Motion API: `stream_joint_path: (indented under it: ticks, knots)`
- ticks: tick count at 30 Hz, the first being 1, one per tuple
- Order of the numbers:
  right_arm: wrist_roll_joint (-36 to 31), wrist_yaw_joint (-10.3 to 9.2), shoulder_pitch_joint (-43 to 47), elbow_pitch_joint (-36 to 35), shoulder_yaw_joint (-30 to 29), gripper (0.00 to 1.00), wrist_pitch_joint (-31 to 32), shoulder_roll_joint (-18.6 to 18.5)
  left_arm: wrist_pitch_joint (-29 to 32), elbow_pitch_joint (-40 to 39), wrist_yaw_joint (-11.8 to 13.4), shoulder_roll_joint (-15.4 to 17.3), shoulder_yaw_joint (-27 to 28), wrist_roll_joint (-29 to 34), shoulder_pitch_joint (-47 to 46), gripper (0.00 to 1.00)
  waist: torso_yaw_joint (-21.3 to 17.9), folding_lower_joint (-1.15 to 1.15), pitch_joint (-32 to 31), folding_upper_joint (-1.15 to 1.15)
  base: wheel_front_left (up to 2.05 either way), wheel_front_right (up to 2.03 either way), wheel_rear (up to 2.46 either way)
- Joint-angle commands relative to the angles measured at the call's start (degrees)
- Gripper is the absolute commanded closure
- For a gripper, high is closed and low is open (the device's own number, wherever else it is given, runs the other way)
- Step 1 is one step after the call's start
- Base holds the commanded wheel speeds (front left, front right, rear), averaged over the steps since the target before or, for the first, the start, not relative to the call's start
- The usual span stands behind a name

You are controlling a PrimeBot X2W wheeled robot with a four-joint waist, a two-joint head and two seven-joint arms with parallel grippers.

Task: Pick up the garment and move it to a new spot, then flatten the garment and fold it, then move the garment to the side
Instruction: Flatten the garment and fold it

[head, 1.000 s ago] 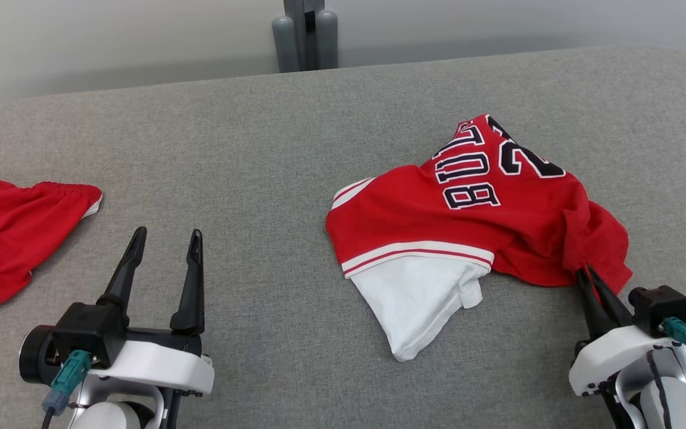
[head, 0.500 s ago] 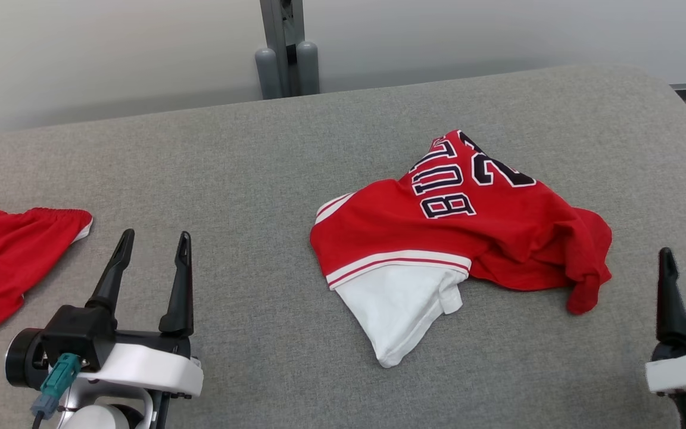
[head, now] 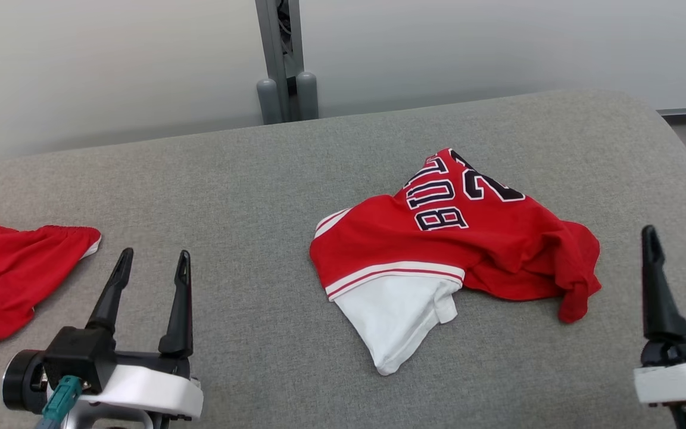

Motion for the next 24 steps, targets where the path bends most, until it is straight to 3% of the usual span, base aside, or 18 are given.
stream_joint_path:
  ticks: [1, 12, 24]
  knots:
    - [-0.5, 0.05, 1.5, -0.7, 1.5, 0.00, 1.1, 0.2, 0.2, -0.5, 0.6, 0.0, 0.1, 0.0, 1.1, 0.00, 0.4, 0.00, -0.7, 0.00, 0.00, 0.00, 0.00]
    - [-3.5, 0.05, 4.1, 1.5, 6.4, 0.00, 2.5, 0.8, 0.6, -1.5, 1.6, -0.5, -1.5, 0.2, 4.1, 0.00, 2.1, 0.00, -2.6, 0.00, 0.00, 0.00, 0.00]
    - [-3.3, 0.05, 4.2, 2.3, 6.8, 0.00, 2.7, 0.9, 0.9, -0.9, 2.1, -0.4, -1.9, 0.0, 4.5, 0.00, 2.8, 0.00, -3.4, 0.00, 0.00, 0.00, 0.00]
